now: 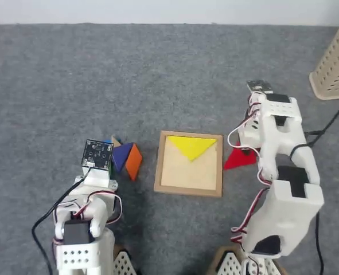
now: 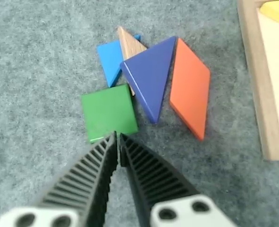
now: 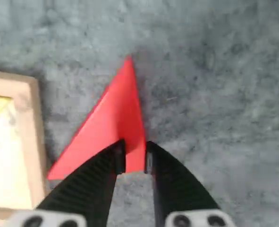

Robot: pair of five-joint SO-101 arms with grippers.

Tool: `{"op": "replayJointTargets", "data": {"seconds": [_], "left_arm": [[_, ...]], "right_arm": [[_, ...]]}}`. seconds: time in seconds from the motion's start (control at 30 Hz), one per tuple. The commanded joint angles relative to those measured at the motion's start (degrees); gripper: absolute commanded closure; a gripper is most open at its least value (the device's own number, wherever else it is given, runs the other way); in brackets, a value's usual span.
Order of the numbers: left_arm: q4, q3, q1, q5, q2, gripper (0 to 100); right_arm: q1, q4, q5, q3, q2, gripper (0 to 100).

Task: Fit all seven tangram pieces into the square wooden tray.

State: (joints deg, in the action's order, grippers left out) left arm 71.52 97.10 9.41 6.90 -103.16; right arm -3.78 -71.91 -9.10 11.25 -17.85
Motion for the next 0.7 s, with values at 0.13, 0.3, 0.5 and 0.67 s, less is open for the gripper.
{"op": "replayJointTargets", "data": {"seconds": [0.13,0.3,0.5,0.67], "left_arm": [[0.4,-0.5,0.2,0.4,0.0,99],[0.4,-0.5,0.2,0.4,0.0,99],[0.4,-0.5,0.2,0.4,0.0,99],[0.4,-0.5,0.2,0.4,0.0,99]], "right_arm": [[3.9,-7.1,7.5,-0.8,16.3,81.3],[13.4,-3.7,12.0,1.6,13.4,80.9],[11.1,-1.4,12.2,1.6,2.9,71.6],[7.7,-0.5,10.0,0.4,-2.3,70.5]]}}
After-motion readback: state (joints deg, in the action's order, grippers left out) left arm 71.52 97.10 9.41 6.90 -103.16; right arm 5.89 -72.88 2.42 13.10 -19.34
